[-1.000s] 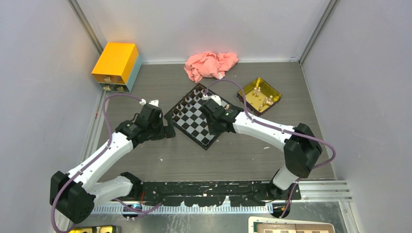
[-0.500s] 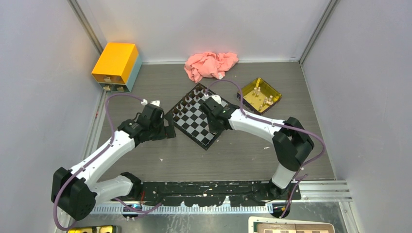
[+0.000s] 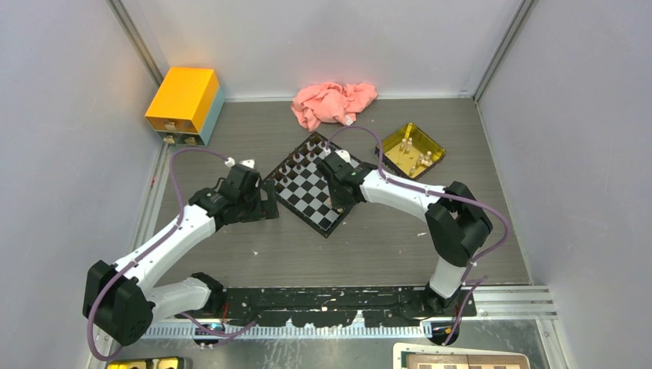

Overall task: Set up the chess pieces on the board
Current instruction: Place the chess piece on the chessboard.

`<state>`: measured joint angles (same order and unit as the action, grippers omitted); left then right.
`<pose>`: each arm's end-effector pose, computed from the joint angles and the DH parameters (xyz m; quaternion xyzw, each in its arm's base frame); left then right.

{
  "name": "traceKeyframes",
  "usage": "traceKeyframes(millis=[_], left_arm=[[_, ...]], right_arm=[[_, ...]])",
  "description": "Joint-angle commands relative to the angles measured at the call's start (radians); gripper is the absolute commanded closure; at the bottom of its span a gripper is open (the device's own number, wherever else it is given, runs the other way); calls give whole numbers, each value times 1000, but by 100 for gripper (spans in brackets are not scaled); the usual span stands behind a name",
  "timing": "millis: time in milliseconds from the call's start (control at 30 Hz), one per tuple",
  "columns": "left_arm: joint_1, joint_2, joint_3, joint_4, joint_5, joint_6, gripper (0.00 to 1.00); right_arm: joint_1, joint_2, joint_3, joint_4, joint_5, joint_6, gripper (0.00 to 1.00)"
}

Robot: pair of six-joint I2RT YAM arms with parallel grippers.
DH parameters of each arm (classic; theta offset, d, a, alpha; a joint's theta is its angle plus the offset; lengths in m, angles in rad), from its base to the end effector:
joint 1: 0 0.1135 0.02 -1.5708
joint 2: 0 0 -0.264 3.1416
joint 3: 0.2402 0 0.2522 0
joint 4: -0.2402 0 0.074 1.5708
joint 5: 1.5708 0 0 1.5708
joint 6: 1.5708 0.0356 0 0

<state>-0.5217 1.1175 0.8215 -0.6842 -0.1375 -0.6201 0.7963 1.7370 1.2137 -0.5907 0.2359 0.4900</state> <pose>0.1906 -0.1039 0.2460 -0.0669 0.9523 -0.1016 0.2798 0.2533 0.2470 0.2059 -0.1212 0.9600 0.0431 0.2487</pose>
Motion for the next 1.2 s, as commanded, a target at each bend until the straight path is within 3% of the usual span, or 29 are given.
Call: traceKeyframes(millis=[0,533,733,1167], left_arm=[[-3,-2,8,45,4,11,0],[-4,-11,1,44,4,9,0],[-4,-18,-7,45,9,8,0],[-4,-32,-13,43,10,14,0]], right_arm=[[-2,-4,54,31,-4,-14,99],[-4,11,59,25,-10,-18,99],[-4,10,48,31,-7,-15,94],[-3,11,46,28,-3,-10,64]])
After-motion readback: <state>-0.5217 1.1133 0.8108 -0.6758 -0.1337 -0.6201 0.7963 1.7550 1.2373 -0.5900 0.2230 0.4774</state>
